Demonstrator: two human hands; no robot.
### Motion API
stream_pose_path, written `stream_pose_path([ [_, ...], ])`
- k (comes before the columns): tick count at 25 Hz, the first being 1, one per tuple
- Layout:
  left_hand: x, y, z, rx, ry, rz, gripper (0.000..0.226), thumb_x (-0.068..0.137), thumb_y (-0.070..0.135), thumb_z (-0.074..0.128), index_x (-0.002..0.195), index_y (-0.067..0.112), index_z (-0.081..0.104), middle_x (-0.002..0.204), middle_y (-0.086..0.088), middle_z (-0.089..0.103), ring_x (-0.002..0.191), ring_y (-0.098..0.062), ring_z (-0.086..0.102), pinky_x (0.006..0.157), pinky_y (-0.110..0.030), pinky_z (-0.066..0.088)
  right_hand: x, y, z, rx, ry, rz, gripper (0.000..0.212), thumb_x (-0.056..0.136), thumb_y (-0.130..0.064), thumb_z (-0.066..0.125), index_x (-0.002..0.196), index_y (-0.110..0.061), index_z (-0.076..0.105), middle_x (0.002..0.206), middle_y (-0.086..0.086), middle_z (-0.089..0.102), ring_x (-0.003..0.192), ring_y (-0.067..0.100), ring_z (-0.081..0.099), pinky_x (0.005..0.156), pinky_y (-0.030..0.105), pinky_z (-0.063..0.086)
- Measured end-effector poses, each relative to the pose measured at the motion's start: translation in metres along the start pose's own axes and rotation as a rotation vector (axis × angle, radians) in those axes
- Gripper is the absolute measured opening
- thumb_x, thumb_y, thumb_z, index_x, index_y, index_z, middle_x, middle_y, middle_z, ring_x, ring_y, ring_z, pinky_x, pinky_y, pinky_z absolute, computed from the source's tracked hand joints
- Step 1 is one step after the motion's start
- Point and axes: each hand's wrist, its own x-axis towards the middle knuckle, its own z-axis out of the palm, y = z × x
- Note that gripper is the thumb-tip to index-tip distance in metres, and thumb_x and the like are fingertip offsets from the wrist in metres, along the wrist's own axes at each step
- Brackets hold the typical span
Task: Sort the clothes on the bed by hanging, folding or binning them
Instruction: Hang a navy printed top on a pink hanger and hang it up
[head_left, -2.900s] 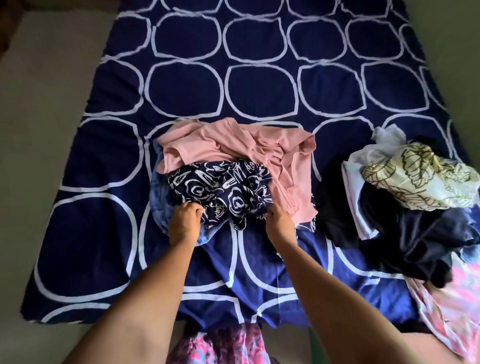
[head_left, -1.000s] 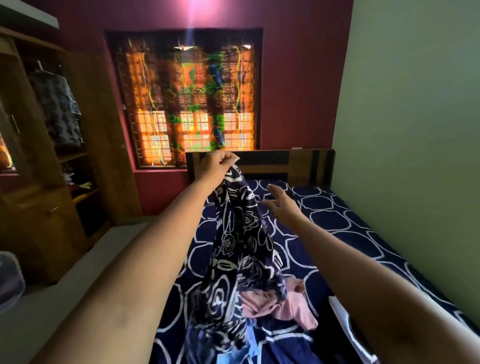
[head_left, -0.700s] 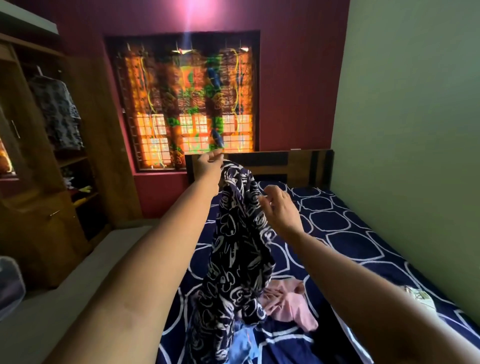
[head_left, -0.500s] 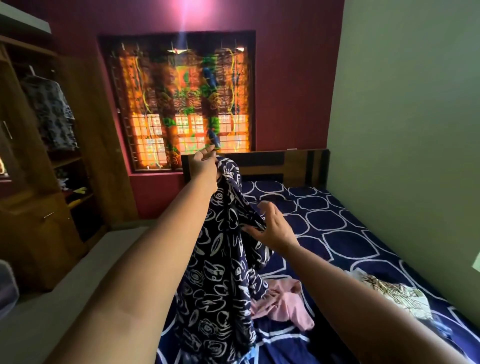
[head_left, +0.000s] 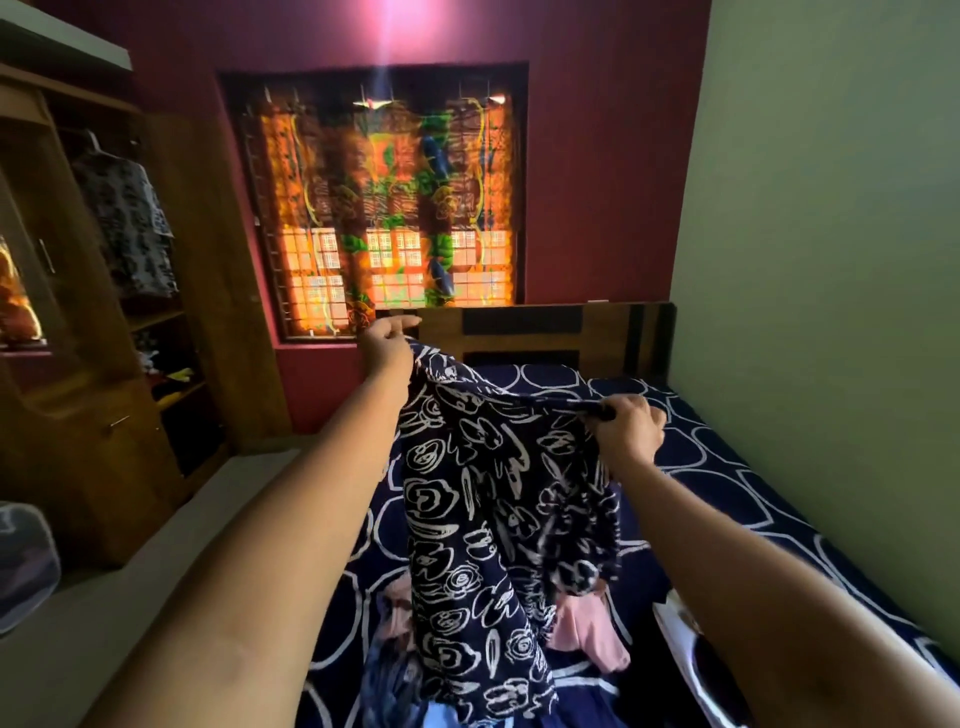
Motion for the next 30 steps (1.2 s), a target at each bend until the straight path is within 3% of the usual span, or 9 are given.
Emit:
stream_pose_path([
  [3, 0.001, -0.019, -0.003, -0.063, -0.066, -0.179, 0.045, 0.095, -0.004, 0.027, 0.093, 0.013, 0.07, 0.08, 0.004, 0.059, 0.059, -0.008, 0.042, 0.051, -0.02, 0.036, 0.02, 0.0, -0.021, 0.388, 0.013, -0.007, 0.027, 0.082, -0.033, 0.073, 0.1, -0.015, 0.066, 0.094, 0.004, 0.067, 0.093, 0.024, 0.06, 0.07, 0.027, 0.038],
  [6, -0.011, -0.025, -0.001, -0.131, -0.155, -0.276, 0.047, 0.097, -0.003, 0.026, 0.096, 0.016, 0.069, 0.104, -0.001, 0.062, 0.081, -0.01, 0.054, 0.068, -0.025, 0.05, 0.029, -0.006, -0.036, 0.531, 0.058, -0.053, 0.016, 0.086, -0.021, 0.069, 0.099, -0.013, 0.063, 0.089, 0.001, 0.065, 0.086, 0.022, 0.061, 0.07, 0.024, 0.039],
  [9, -0.028, -0.032, -0.005, -0.01, -0.266, -0.148, 0.051, 0.088, -0.016, 0.034, 0.114, 0.015, 0.065, 0.117, -0.001, 0.053, 0.1, -0.013, 0.054, 0.084, -0.025, 0.052, 0.037, -0.011, -0.051, 0.492, 0.07, -0.12, 0.016, 0.087, -0.023, 0.068, 0.1, -0.014, 0.064, 0.089, 0.0, 0.065, 0.083, 0.015, 0.057, 0.071, 0.023, 0.038],
  [11, -0.035, -0.04, -0.012, 0.188, -0.264, 0.033, 0.048, 0.084, -0.017, 0.047, 0.12, 0.01, 0.064, 0.119, 0.0, 0.041, 0.111, -0.012, 0.044, 0.1, -0.023, 0.04, 0.039, -0.009, -0.056, 0.447, 0.066, -0.166, 0.021, 0.087, -0.024, 0.068, 0.105, -0.013, 0.067, 0.09, -0.001, 0.065, 0.084, 0.014, 0.057, 0.071, 0.022, 0.038],
  [17, -0.043, -0.055, -0.03, 0.433, -0.166, 0.174, 0.023, 0.087, 0.003, 0.065, 0.103, -0.012, 0.064, 0.12, -0.023, 0.05, 0.111, -0.032, 0.052, 0.089, -0.019, 0.034, 0.03, -0.004, -0.059, 0.403, 0.034, -0.141, 0.029, 0.089, -0.029, 0.065, 0.112, -0.012, 0.067, 0.098, 0.005, 0.069, 0.084, 0.015, 0.058, 0.07, 0.023, 0.038],
  [21, -0.07, -0.043, -0.043, 0.35, -0.392, 0.119, 0.025, 0.094, 0.013, 0.057, 0.112, -0.004, 0.061, 0.127, -0.006, 0.046, 0.119, -0.019, 0.044, 0.098, -0.025, 0.032, 0.018, -0.003, -0.062, 0.375, 0.008, -0.128, 0.028, 0.094, -0.021, 0.057, 0.12, -0.01, 0.064, 0.107, 0.011, 0.068, 0.087, 0.016, 0.057, 0.072, 0.022, 0.037],
  [24, -0.094, -0.033, -0.054, 0.136, -0.598, -0.135, 0.024, 0.097, 0.024, 0.048, 0.107, 0.01, 0.064, 0.111, 0.002, 0.06, 0.11, -0.016, 0.053, 0.097, -0.032, 0.034, 0.002, -0.009, -0.077, 0.395, 0.026, -0.128, 0.029, 0.094, -0.027, 0.059, 0.118, -0.012, 0.065, 0.094, 0.003, 0.065, 0.08, 0.013, 0.055, 0.059, 0.019, 0.037],
  [27, -0.102, -0.035, -0.072, -0.078, -0.638, -0.166, 0.022, 0.072, 0.043, 0.062, 0.08, 0.023, 0.068, 0.092, 0.0, 0.068, 0.103, -0.024, 0.058, 0.099, -0.043, 0.036, -0.016, -0.016, -0.09, 0.362, 0.076, -0.133, 0.03, 0.092, -0.035, 0.06, 0.111, -0.014, 0.068, 0.085, 0.001, 0.062, 0.073, 0.013, 0.051, 0.052, 0.021, 0.034],
  [30, -0.104, -0.035, -0.108, -0.104, -0.537, -0.143, 0.039, 0.061, 0.048, 0.073, 0.092, 0.026, 0.064, 0.098, -0.001, 0.067, 0.1, -0.02, 0.058, 0.093, -0.039, 0.041, -0.045, -0.025, -0.098, 0.337, 0.088, -0.133, 0.03, 0.09, -0.038, 0.062, 0.106, -0.013, 0.069, 0.079, 0.001, 0.06, 0.064, 0.012, 0.048, 0.054, 0.026, 0.034],
])
